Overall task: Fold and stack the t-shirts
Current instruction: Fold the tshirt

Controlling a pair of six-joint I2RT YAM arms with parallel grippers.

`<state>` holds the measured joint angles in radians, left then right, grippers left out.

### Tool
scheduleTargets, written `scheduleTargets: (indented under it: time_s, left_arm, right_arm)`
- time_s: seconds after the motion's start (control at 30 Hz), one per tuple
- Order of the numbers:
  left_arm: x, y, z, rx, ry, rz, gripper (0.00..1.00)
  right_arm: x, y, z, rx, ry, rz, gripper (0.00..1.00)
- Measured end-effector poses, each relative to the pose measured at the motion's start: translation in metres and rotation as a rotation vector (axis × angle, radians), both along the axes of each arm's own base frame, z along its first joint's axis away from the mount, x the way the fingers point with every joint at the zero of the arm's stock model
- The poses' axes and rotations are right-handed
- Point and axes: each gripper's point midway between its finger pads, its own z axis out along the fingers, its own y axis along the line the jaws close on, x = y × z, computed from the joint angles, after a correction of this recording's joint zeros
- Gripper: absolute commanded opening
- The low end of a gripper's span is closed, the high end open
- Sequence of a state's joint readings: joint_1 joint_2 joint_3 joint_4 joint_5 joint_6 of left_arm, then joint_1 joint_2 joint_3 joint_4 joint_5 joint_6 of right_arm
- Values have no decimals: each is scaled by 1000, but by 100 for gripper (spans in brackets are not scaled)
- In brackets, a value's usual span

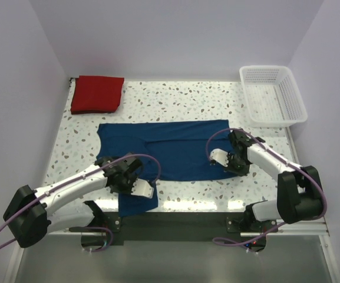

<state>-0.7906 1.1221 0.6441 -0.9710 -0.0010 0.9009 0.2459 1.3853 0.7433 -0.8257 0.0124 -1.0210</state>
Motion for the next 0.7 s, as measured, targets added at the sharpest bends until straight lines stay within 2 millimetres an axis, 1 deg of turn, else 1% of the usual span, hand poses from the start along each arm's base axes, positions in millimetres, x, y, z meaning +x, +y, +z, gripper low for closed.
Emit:
scheduleTargets:
  time_s: [0.17, 0.3, 0.4, 0.53, 0.7]
  left_arm:
    - [15, 3, 18, -33, -42, 32, 0]
    - [32, 11, 29, -45, -75, 67, 0]
    - [45, 13, 39, -50, -100, 67, 0]
    - [64, 15, 51, -53, -119, 67, 0]
    - [93, 17, 68, -71, -137, 81, 0]
  right_arm:
    - [8, -4, 11, 6, -22, -6, 0]
    - [22, -6, 23, 11, -51, -12, 0]
    - [33, -6, 29, 13, -63, -12, 0]
    - [44, -6, 32, 10, -54, -12, 0]
    - [49, -7, 31, 2, -18, -4, 0]
